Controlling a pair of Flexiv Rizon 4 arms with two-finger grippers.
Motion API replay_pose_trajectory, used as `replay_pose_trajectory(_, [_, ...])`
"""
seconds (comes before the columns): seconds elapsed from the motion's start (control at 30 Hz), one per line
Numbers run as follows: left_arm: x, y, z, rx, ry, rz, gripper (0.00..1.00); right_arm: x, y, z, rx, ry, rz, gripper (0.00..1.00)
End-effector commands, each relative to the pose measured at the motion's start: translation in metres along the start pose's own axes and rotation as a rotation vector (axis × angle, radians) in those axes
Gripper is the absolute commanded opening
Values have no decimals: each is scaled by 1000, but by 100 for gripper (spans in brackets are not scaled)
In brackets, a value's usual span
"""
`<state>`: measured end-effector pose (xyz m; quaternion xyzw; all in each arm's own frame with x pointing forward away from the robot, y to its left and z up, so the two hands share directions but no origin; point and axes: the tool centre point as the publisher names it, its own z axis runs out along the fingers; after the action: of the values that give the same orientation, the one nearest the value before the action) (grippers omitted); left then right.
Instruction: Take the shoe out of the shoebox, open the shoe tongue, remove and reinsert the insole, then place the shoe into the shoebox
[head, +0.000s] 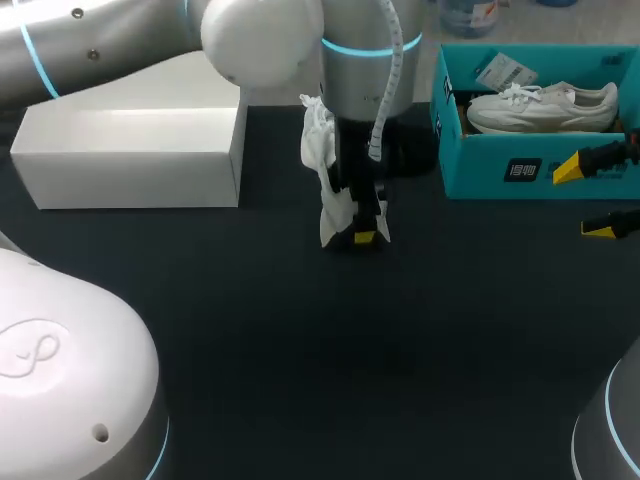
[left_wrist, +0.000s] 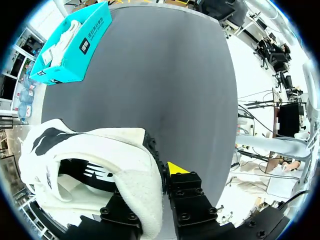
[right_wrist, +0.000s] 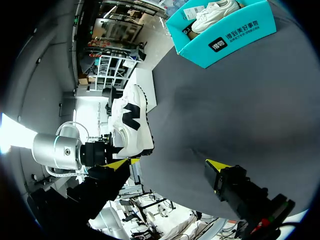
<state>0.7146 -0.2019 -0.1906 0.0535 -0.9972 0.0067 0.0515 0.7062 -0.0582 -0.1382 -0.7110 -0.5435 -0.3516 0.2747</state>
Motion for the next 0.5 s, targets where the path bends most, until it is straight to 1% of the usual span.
replay_pose_trajectory(0.03, [6, 7, -30, 13, -24, 14, 0, 0, -1, 1, -2, -2, 1, 100])
replay_pose_trajectory(0.1, [8, 7, -34, 11, -37, 27, 0, 0, -1, 1, -2, -2, 1, 100])
replay_pose_trajectory(0.13, [9, 6, -35, 6, -63, 27, 0, 0, -1, 1, -2, -2, 1, 100])
replay_pose_trajectory(0.5, [9, 6, -35, 6, -63, 27, 0, 0, -1, 1, -2, -2, 1, 100])
